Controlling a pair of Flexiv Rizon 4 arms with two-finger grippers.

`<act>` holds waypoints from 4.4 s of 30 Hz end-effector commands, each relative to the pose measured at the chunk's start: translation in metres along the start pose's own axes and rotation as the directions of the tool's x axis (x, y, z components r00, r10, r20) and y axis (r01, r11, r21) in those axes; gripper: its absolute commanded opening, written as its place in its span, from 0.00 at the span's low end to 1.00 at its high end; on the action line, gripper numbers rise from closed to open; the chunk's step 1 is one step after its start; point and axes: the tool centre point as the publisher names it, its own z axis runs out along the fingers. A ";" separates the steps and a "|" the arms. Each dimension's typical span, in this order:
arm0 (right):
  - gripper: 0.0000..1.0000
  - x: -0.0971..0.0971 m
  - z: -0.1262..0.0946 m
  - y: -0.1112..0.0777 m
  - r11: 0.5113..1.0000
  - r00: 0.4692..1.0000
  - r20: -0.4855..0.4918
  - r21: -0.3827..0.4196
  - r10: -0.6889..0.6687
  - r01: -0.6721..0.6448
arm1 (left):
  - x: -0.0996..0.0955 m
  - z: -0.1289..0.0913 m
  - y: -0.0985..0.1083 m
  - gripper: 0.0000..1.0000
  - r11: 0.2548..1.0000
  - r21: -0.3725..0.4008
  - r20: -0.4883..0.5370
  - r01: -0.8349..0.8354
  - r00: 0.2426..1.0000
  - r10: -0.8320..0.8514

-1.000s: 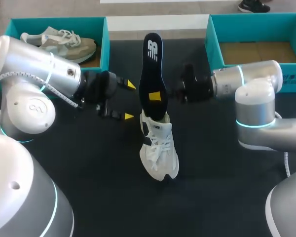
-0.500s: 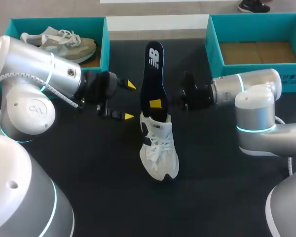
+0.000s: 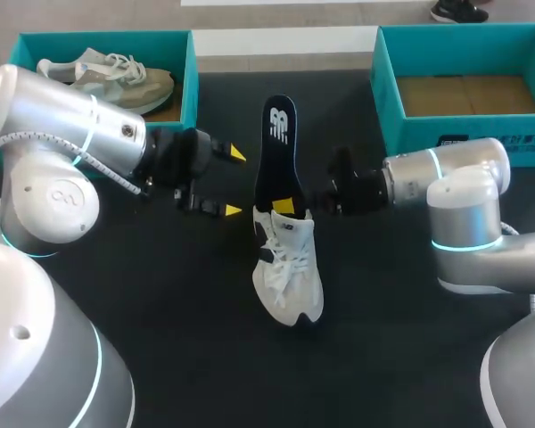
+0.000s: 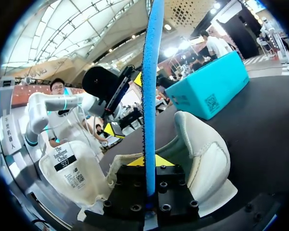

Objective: Take the shoe out of the shoebox, open the shoe tongue, remove and reinsert the insole, then place the shoe into the shoebox

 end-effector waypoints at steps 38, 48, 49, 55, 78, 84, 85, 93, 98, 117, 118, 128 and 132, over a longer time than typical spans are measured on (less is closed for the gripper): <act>0.00 0.010 -0.012 -0.002 0.996 1.000 0.006 0.087 0.025 -0.026 | 0.000 0.001 0.000 1.00 1.000 -0.004 -0.001 0.000 1.000 0.000; 0.00 0.014 -0.010 -0.004 0.994 1.000 0.013 0.102 0.028 -0.029 | 0.000 0.001 0.000 1.00 1.000 -0.004 -0.001 0.000 1.000 0.000; 0.00 0.014 -0.010 0.001 0.995 1.000 0.014 0.104 0.012 -0.014 | 0.000 0.001 0.000 1.00 1.000 -0.004 -0.001 0.000 1.000 0.000; 0.26 0.012 -0.009 0.016 0.994 1.000 0.005 0.108 -0.028 0.027 | 0.000 0.001 0.000 1.00 1.000 -0.004 -0.001 0.000 1.000 0.000; 0.00 0.006 -0.002 -0.005 0.982 0.994 -0.067 0.174 0.086 -0.073 | 0.000 0.001 0.000 1.00 1.000 -0.004 -0.001 0.000 1.000 0.000; 0.00 0.013 -0.002 -0.019 0.979 0.992 -0.049 0.171 0.118 -0.108 | 0.000 0.001 0.000 1.00 1.000 -0.004 -0.001 0.000 1.000 0.000; 0.00 0.014 -0.003 -0.017 0.981 0.993 -0.044 0.166 0.113 -0.104 | 0.000 0.001 0.000 1.00 1.000 -0.004 -0.001 0.000 1.000 0.000; 0.33 0.015 -0.004 0.008 0.986 0.999 -0.021 0.162 0.040 -0.036 | 0.000 0.001 0.000 1.00 1.000 -0.004 -0.001 0.000 1.000 0.000; 0.33 0.014 -0.004 0.024 0.986 1.000 -0.028 0.169 0.005 0.000 | 0.000 0.001 0.000 1.00 1.000 -0.004 -0.001 0.000 1.000 0.000; 0.00 0.009 -0.009 -0.003 0.971 0.992 -0.045 0.215 0.120 -0.108 | 0.000 0.001 0.000 1.00 1.000 -0.004 -0.001 0.000 1.000 0.000; 0.00 0.011 -0.008 -0.006 0.967 0.991 -0.044 0.226 0.129 -0.116 | 0.000 0.001 0.000 1.00 1.000 -0.004 -0.001 0.000 1.000 0.000; 0.01 0.017 -0.007 -0.007 0.963 0.991 -0.025 0.237 0.135 -0.126 | 0.000 0.001 0.000 1.00 1.000 -0.004 -0.001 0.000 1.000 0.000; 0.29 0.017 -0.006 0.005 0.968 0.995 -0.020 0.233 0.100 -0.093 | 0.000 0.001 0.000 1.00 1.000 -0.004 -0.001 0.000 1.000 0.000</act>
